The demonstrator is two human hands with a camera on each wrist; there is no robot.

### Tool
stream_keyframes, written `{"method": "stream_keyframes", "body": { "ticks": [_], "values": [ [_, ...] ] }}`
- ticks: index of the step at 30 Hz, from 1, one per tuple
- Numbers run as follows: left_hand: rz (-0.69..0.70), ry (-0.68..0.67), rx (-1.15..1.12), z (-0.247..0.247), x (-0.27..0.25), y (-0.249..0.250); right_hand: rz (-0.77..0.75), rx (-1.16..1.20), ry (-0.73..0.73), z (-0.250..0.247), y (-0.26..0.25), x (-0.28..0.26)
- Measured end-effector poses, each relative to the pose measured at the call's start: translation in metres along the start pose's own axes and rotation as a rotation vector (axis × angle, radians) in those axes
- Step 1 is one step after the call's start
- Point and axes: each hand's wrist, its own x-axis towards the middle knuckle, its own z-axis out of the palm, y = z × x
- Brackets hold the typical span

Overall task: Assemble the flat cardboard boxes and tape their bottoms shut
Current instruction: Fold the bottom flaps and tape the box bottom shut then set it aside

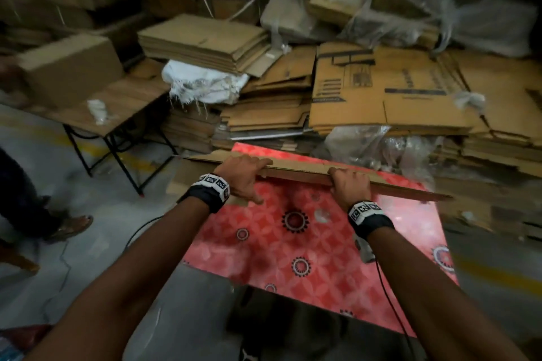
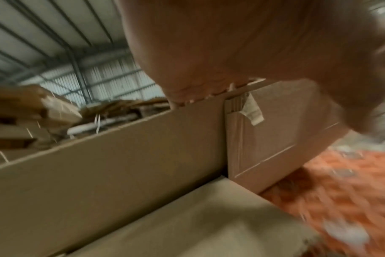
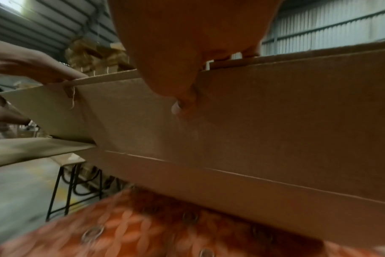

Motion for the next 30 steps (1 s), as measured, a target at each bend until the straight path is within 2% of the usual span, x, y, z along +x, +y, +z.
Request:
{"method": "stream_keyframes", "body": {
  "ticks": [5,8,11,13,16,21,25,30],
  "values": [
    [0.061,0.009,0.161,-0.049,-0.012,0.002,0.016,-0.072,0.089,-0.052,0.029,-0.005],
    [0.082,0.076,0.264,-0.064,-0.011,0.013,0.018,-0.090,0.148,-0.077,0.046,-0.010],
    [0.116,0.183,0.233,-0.071,-0.007,0.022,0.056,-0.138,0.192,-0.096,0.063,-0.010],
    [0.123,0.172,0.191,-0.075,-0.001,0.030,0.085,-0.152,0.199,-0.104,0.074,-0.013],
    [0.097,0.150,0.257,-0.075,0.009,0.047,0.137,-0.182,0.187,-0.109,0.087,-0.020],
    [0.110,0.305,0.306,-0.073,0.028,0.050,0.233,-0.178,0.185,-0.121,0.101,-0.027],
    [0.121,0.401,0.212,-0.099,0.047,0.042,0.259,-0.209,0.221,-0.137,0.107,-0.028],
    [0.144,0.411,0.222,-0.129,0.071,0.034,0.293,-0.225,0.256,-0.161,0.112,-0.021]
  ]
}}
